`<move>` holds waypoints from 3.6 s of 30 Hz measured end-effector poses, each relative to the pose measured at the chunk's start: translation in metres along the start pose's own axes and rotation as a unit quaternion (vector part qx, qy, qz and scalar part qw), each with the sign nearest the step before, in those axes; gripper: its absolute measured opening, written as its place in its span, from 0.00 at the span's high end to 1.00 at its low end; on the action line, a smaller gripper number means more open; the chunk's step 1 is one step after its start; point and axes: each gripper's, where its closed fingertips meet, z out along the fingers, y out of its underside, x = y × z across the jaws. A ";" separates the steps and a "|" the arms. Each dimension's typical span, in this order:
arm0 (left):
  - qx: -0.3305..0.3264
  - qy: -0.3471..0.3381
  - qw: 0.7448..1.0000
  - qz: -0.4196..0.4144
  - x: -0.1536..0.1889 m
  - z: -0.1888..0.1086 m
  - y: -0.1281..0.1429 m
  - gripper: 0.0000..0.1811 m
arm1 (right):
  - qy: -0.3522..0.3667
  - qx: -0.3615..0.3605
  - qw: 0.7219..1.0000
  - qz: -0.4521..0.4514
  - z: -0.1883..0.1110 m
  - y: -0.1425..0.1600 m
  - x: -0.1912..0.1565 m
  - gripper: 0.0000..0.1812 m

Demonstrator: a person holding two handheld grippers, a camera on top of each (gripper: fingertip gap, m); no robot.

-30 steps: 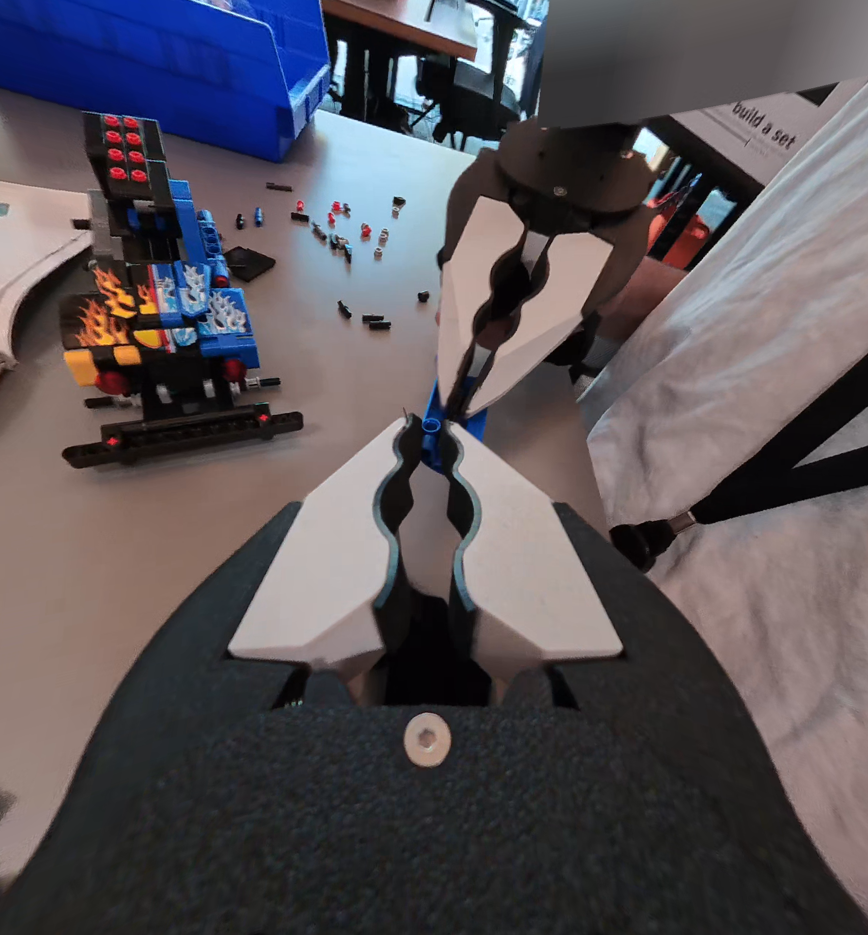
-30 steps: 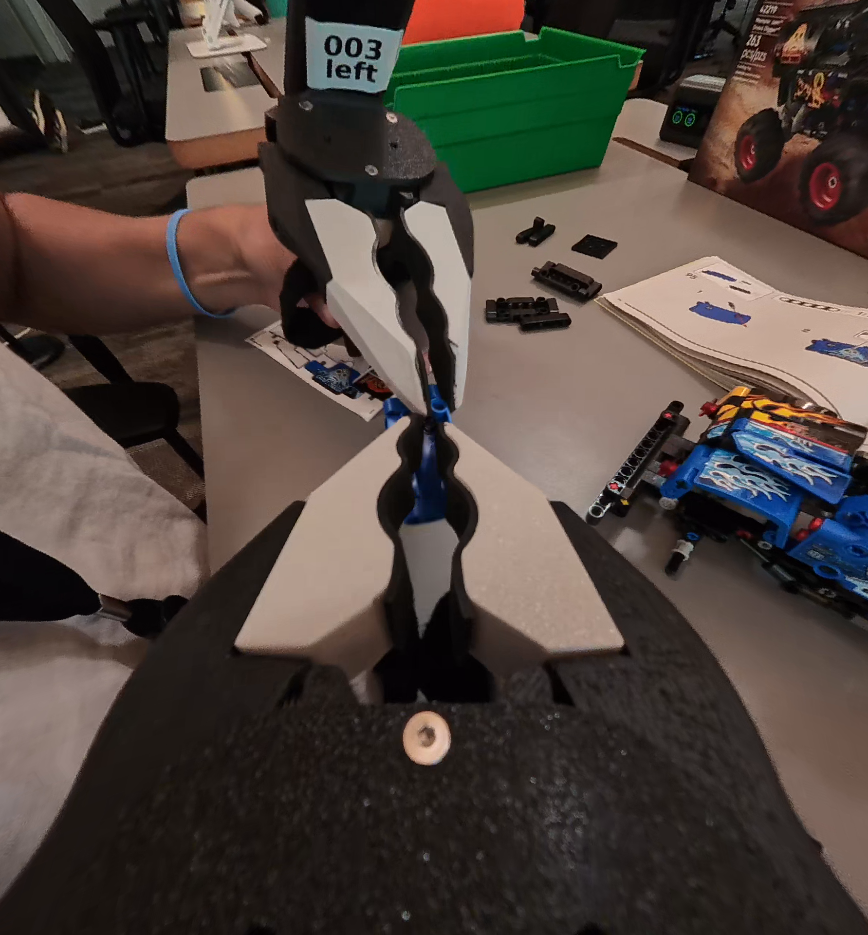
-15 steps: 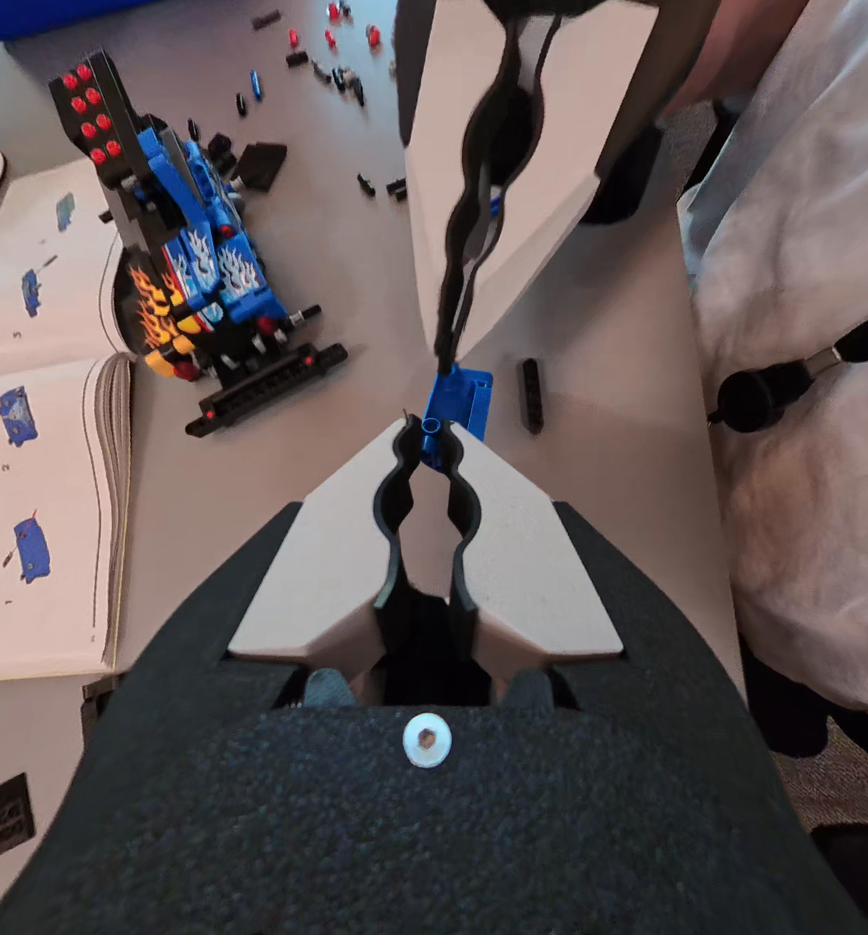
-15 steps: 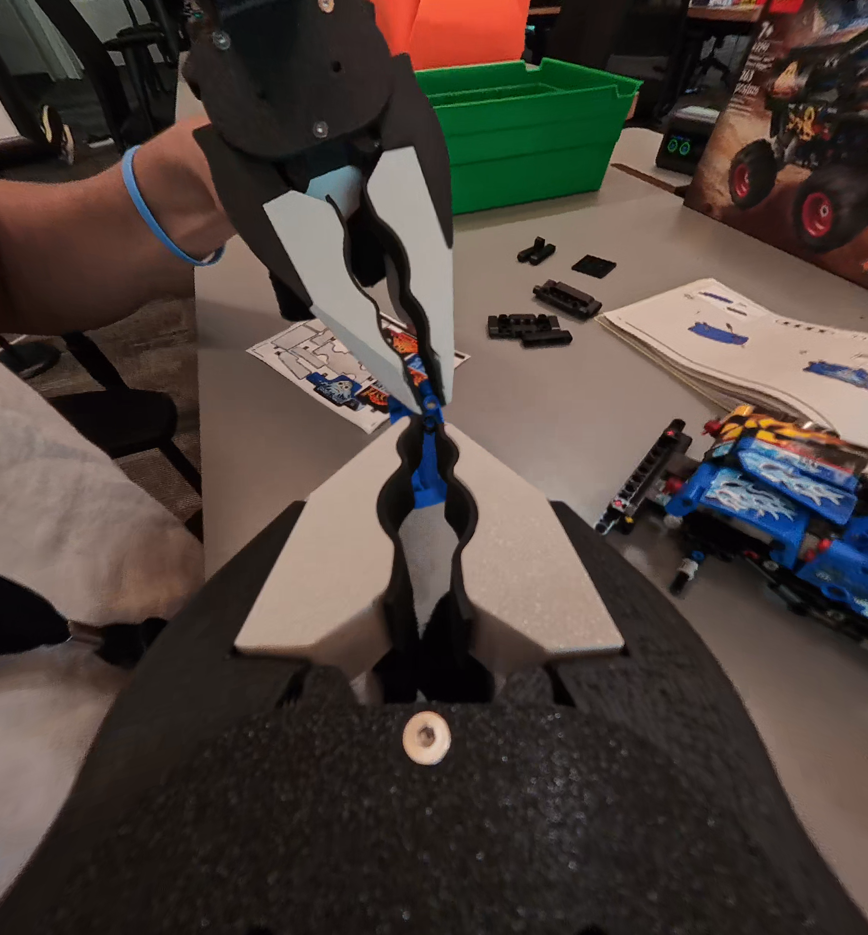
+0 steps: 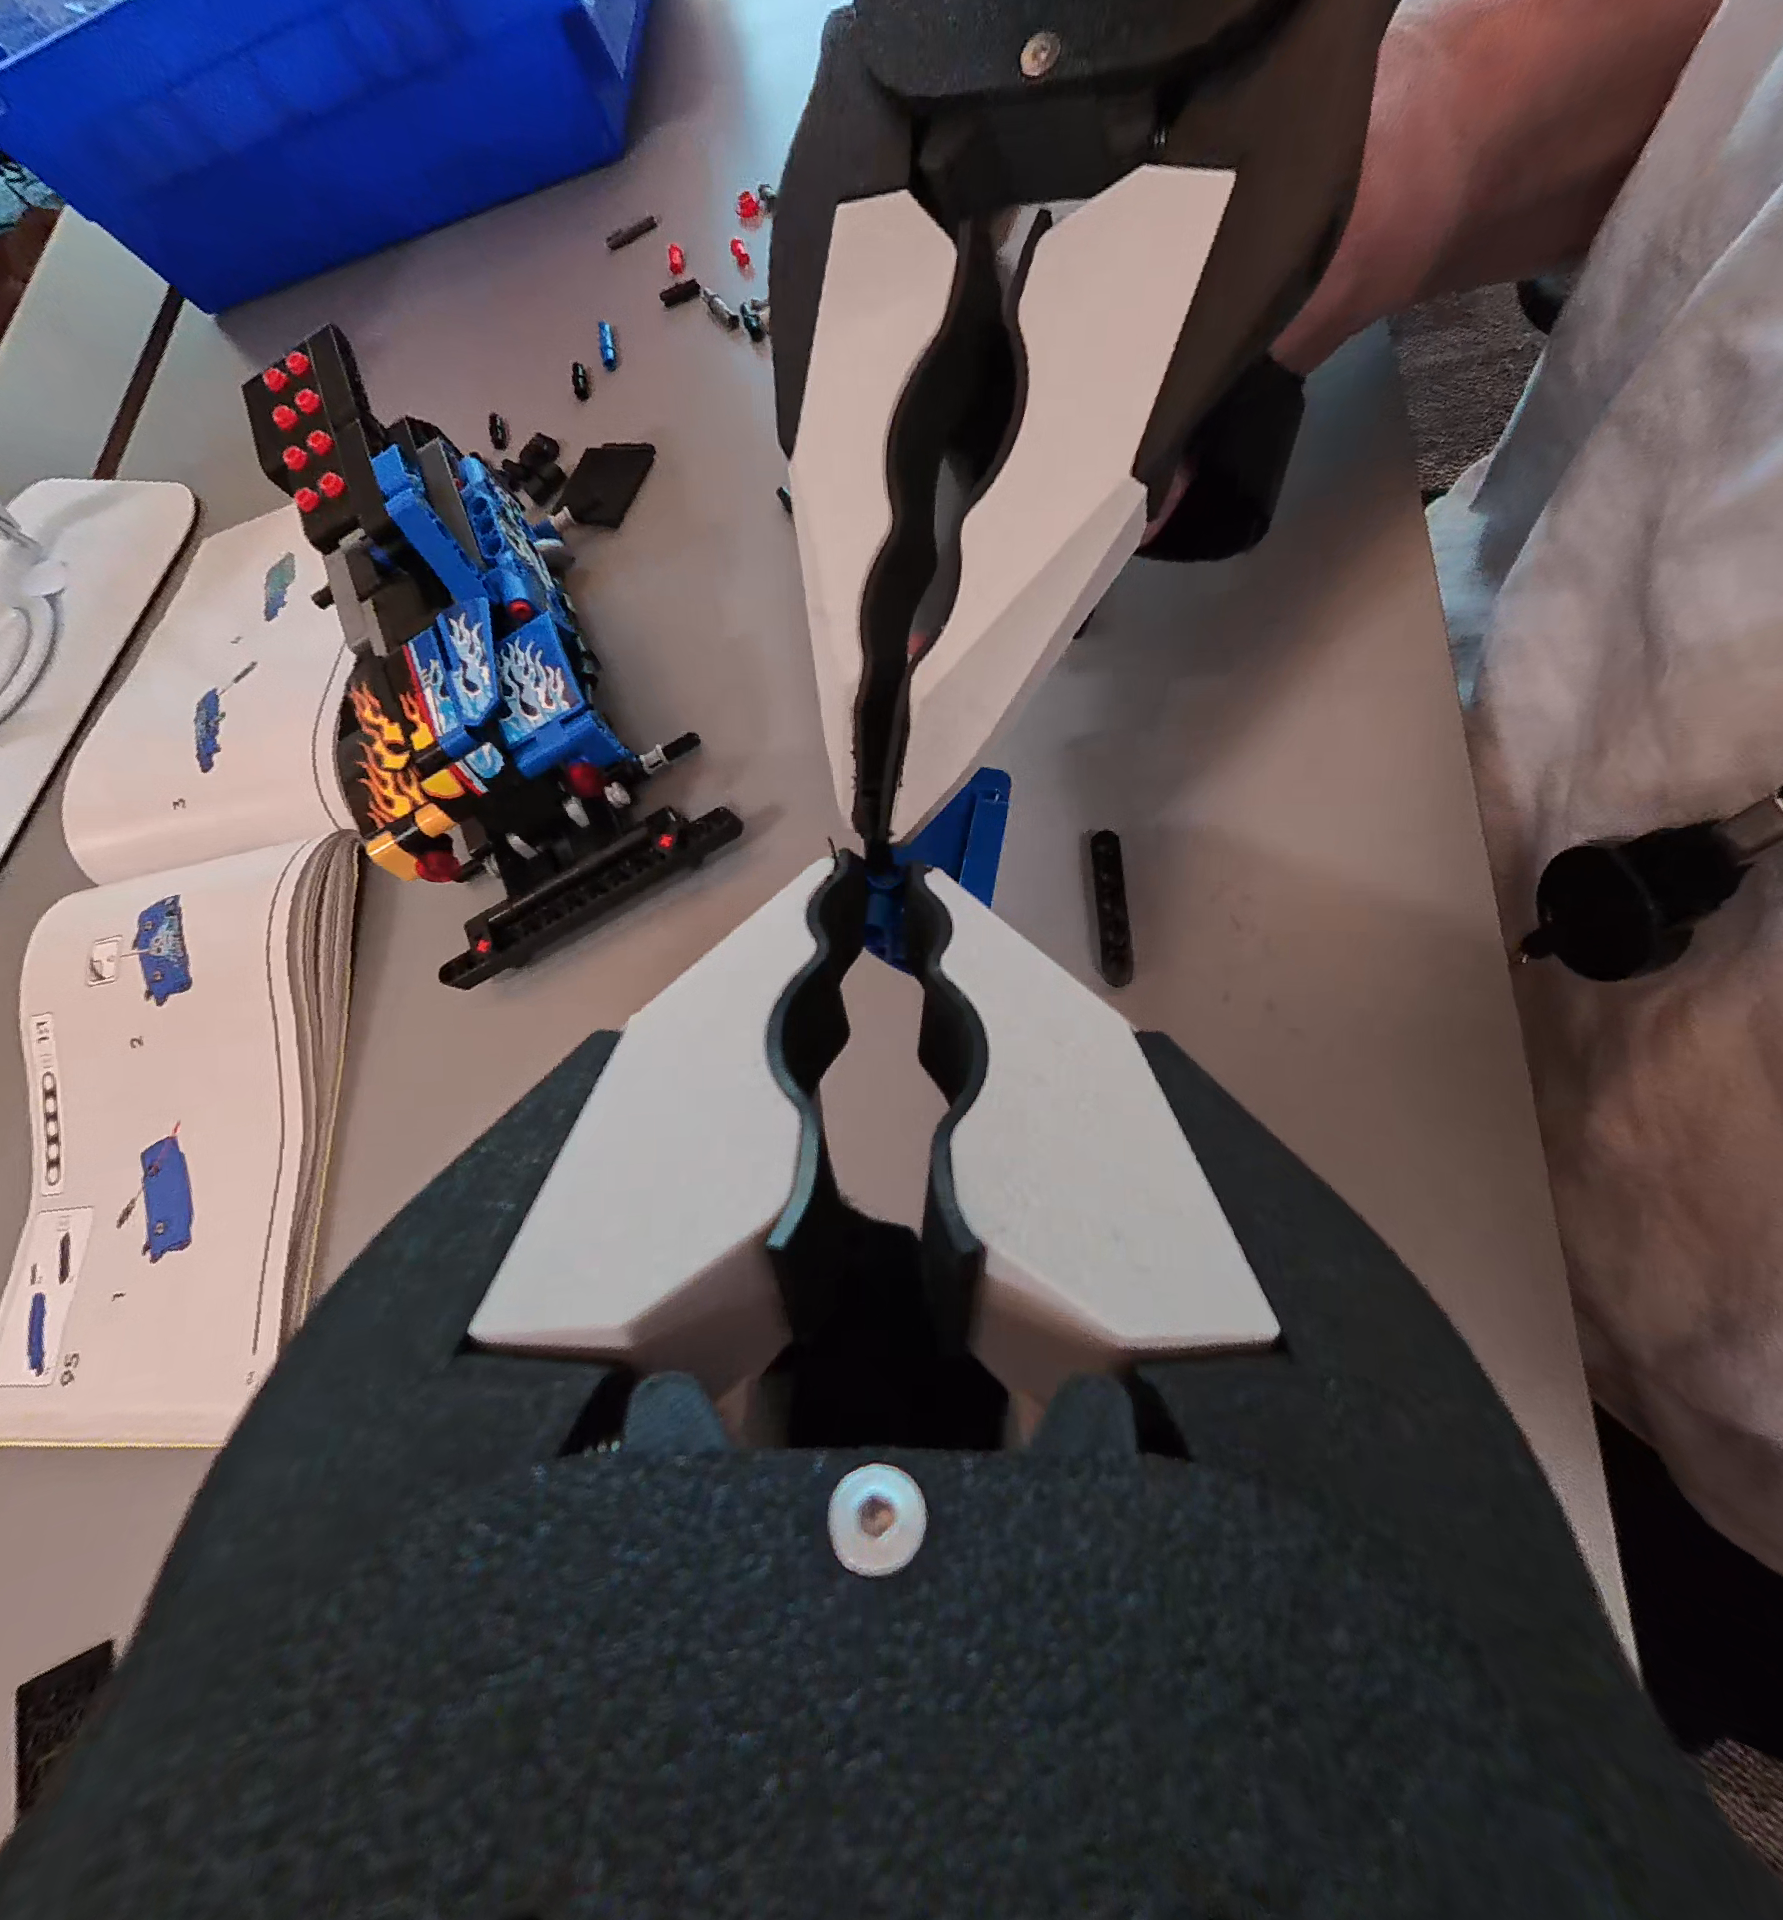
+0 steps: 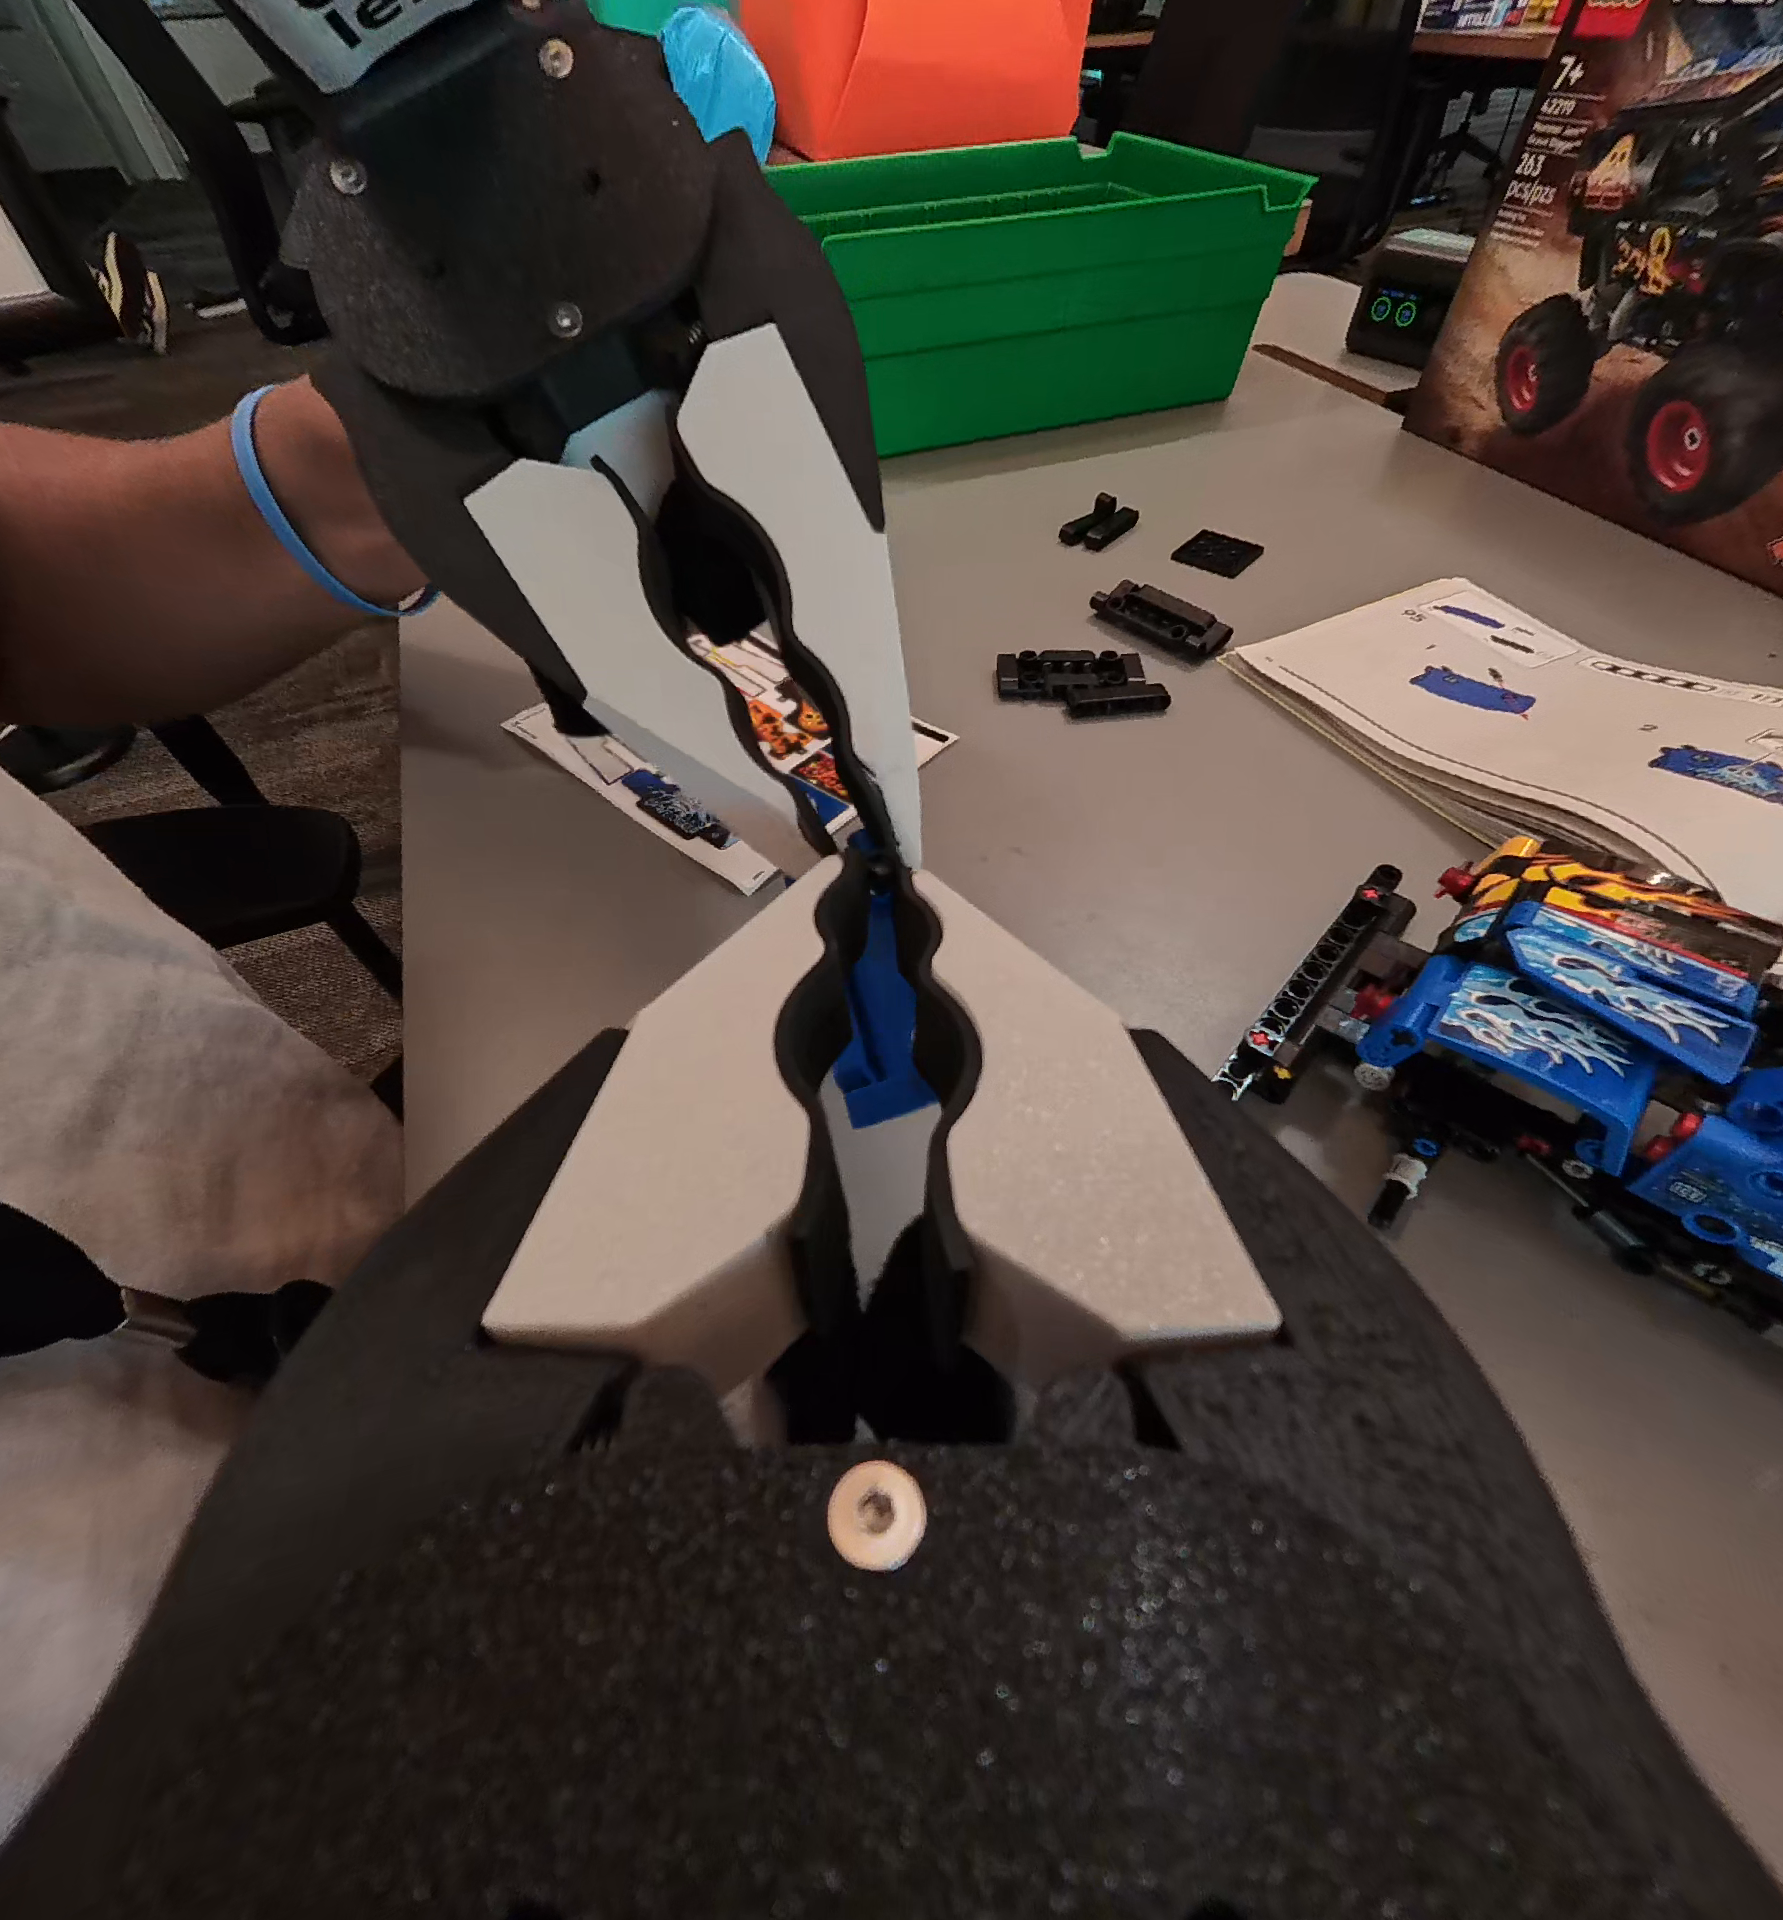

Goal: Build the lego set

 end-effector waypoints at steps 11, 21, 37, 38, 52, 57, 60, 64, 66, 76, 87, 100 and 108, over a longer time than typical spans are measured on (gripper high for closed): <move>-0.017 0.025 0.989 -0.144 0.004 0.013 0.033 0.97 | 0.009 -0.086 0.996 0.021 -0.016 0.042 0.008 0.98; 0.066 0.044 0.973 -0.218 0.004 0.011 0.011 0.97 | -0.007 -0.095 0.995 0.011 -0.002 0.043 0.001 0.98; 0.069 0.024 0.970 -0.234 0.004 0.008 0.016 0.98 | -0.003 -0.058 0.997 0.046 -0.016 0.031 0.010 0.98; 0.062 0.021 0.972 -0.226 0.005 0.009 0.016 0.98 | -0.003 -0.056 0.997 0.047 -0.017 0.031 0.010 0.98; -0.158 0.096 0.980 -0.075 0.006 -0.004 0.028 0.98 | 0.025 -0.052 0.997 0.052 -0.041 0.034 0.019 0.98; -0.158 0.120 0.977 -0.074 0.005 0.003 0.027 0.97 | 0.024 -0.053 0.997 0.052 -0.043 0.036 0.017 0.98; -0.154 0.119 0.978 -0.074 0.003 0.005 0.026 0.97 | 0.020 -0.053 0.997 0.051 -0.042 0.037 0.016 0.98; -0.146 0.114 0.980 -0.076 0.003 0.003 0.027 0.95 | 0.016 -0.053 0.997 0.054 -0.042 0.038 0.015 0.98; -0.132 0.112 0.981 -0.088 0.002 0.003 0.025 0.91 | 0.014 -0.053 0.997 0.056 -0.041 0.039 0.015 0.98; -0.006 0.091 0.984 -0.155 -0.001 -0.023 0.023 0.71 | 0.012 -0.057 0.997 0.054 -0.040 0.039 0.016 0.98; 0.032 0.060 0.984 -0.162 0.010 0.017 0.039 0.88 | 0.018 -0.055 0.997 0.051 -0.044 0.037 0.020 0.98; 0.271 -0.005 0.941 -0.203 -0.009 -0.006 -0.049 0.88 | -0.065 0.142 0.973 0.170 -0.030 -0.039 0.006 0.98; 0.263 -0.021 0.946 -0.189 -0.004 0.001 -0.046 0.88 | -0.048 0.129 0.979 0.151 -0.030 -0.037 0.008 0.98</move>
